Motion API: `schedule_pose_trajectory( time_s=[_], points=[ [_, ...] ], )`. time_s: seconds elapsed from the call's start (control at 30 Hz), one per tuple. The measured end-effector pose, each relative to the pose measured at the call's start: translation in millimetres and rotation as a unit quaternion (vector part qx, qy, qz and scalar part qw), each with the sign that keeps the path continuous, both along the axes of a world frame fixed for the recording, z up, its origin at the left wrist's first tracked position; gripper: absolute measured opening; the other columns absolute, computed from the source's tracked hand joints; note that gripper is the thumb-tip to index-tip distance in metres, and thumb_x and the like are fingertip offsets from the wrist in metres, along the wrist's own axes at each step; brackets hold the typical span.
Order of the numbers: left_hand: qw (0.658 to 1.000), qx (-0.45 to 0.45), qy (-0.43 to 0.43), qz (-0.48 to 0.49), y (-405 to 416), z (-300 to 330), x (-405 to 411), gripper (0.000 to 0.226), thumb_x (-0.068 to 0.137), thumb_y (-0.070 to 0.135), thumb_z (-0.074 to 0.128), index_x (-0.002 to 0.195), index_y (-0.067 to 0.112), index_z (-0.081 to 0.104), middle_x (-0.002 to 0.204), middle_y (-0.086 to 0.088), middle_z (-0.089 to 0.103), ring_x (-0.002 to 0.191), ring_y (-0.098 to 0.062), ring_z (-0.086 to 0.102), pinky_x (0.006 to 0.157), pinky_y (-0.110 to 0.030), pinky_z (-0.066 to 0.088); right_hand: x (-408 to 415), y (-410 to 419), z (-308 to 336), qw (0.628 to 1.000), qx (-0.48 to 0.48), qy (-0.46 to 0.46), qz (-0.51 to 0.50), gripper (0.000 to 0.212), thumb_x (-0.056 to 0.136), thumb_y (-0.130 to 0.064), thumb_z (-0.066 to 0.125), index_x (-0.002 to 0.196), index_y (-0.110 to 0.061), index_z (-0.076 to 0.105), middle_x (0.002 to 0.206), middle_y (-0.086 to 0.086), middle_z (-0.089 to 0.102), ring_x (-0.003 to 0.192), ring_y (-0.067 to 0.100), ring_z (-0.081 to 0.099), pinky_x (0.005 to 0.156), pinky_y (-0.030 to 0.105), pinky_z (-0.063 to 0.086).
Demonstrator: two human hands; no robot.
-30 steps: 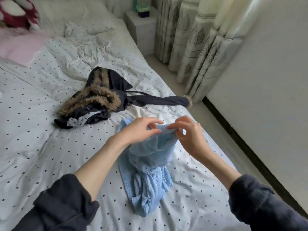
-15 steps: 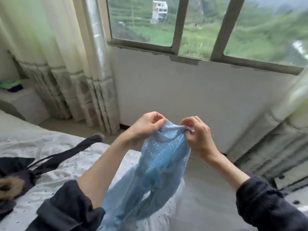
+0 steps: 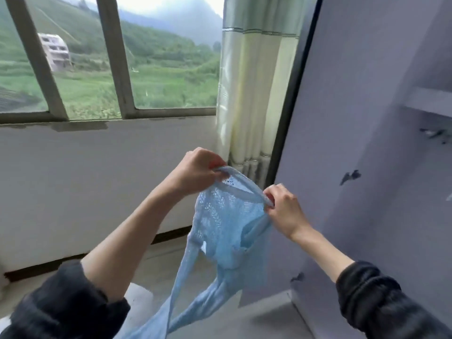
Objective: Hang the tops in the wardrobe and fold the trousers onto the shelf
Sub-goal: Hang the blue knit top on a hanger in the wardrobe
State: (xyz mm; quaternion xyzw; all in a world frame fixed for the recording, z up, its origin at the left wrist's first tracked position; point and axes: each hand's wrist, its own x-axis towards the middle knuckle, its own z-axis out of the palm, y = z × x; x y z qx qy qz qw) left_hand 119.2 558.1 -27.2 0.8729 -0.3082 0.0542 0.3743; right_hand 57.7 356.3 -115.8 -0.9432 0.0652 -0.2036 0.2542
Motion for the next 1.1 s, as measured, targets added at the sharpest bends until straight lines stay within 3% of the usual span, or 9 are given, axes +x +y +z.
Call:
schedule_pose_trajectory(
  time_s=[0.1,0.17,0.3,0.4,0.53,0.67,0.87,1.0,1.1],
  points=[
    [0.999,-0.03,-0.003,-0.033,-56,5,-22,0.006,0.081,0.013,0.071,0.085,0.011,0.075,0.07,-0.002,0.066,0.059,-0.004,0.052,0.054,-0.008,0.038,-30,-56,4,0.996,0.037,0.038,-0.069,0.012,0.083,-0.007,0.053,0.081,-0.019,0.05,0.085,-0.001,0.052,0.084,0.025,0.052,0.066,0.027,0.03],
    [0.998,-0.053,-0.01,-0.037,-89,7,-33,0.009,0.08,0.012,0.071,0.087,0.009,0.075,0.075,-0.005,0.068,0.062,-0.007,0.053,0.06,-0.013,0.042,-47,-86,11,0.993,0.053,0.057,-0.089,0.012,0.086,-0.016,0.056,0.079,-0.019,0.046,0.077,-0.003,0.053,0.077,0.023,0.049,0.061,0.031,0.031],
    [0.993,-0.11,-0.01,-0.044,-142,15,-48,0.016,0.079,0.005,0.069,0.089,0.016,0.074,0.073,0.0,0.066,0.064,-0.005,0.054,0.06,-0.009,0.041,-83,-134,7,0.986,0.081,0.091,-0.112,0.033,0.086,-0.038,0.063,0.071,-0.019,0.04,0.065,-0.007,0.046,0.068,0.02,0.04,0.061,0.032,0.031],
    [0.99,-0.131,-0.005,-0.054,-175,17,-51,0.018,0.078,0.003,0.067,0.09,0.015,0.074,0.073,0.002,0.065,0.064,-0.005,0.054,0.06,-0.012,0.042,-101,-170,-11,0.98,0.074,0.116,-0.147,0.033,0.087,-0.026,0.058,0.066,-0.018,0.033,0.068,-0.002,0.045,0.071,0.023,0.04,0.062,0.033,0.032],
    [0.989,-0.128,0.001,-0.069,-220,11,-39,0.013,0.078,0.004,0.065,0.085,0.013,0.073,0.061,0.008,0.058,0.048,0.002,0.047,0.048,-0.008,0.034,-129,-225,-25,0.963,0.073,0.164,-0.202,0.031,0.084,-0.015,0.058,0.065,-0.019,0.033,0.068,-0.002,0.043,0.073,0.023,0.041,0.06,0.032,0.031],
    [0.994,-0.07,-0.039,-0.076,-265,-10,-27,0.016,0.079,-0.001,0.063,0.089,0.007,0.072,0.076,-0.002,0.063,0.07,-0.014,0.054,0.064,-0.015,0.035,-158,-283,-26,0.941,0.11,0.192,-0.256,0.024,0.084,-0.017,0.063,0.071,-0.02,0.044,0.071,-0.005,0.047,0.071,0.016,0.043,0.056,0.025,0.031],
    [0.993,0.001,0.01,-0.115,-332,-70,1,0.017,0.081,0.0,0.064,0.096,0.004,0.072,0.088,-0.009,0.067,0.088,-0.025,0.061,0.066,-0.014,0.031,-181,-352,-29,0.909,0.143,0.19,-0.341,0.007,0.085,-0.014,0.067,0.079,-0.011,0.066,0.069,-0.001,0.057,0.069,0.013,0.05,0.056,0.023,0.036],
    [0.982,0.076,0.044,-0.167,-377,-100,14,0.013,0.083,0.005,0.065,0.095,0.004,0.071,0.087,-0.008,0.066,0.09,-0.026,0.061,0.069,-0.017,0.033,-184,-378,-40,0.873,0.126,0.142,-0.449,0.017,0.097,-0.015,0.047,0.102,-0.004,0.058,0.093,0.009,0.055,0.088,0.024,0.05,0.069,0.029,0.036],
    [0.968,0.145,0.055,-0.198,-408,-117,24,0.011,0.084,0.004,0.063,0.092,0.006,0.07,0.086,-0.01,0.067,0.079,-0.024,0.059,0.066,-0.022,0.037,-190,-393,-44,0.863,0.143,0.13,-0.466,0.023,0.1,-0.017,0.039,0.109,-0.002,0.054,0.101,0.014,0.056,0.09,0.026,0.051,0.073,0.031,0.037]
  ],
)
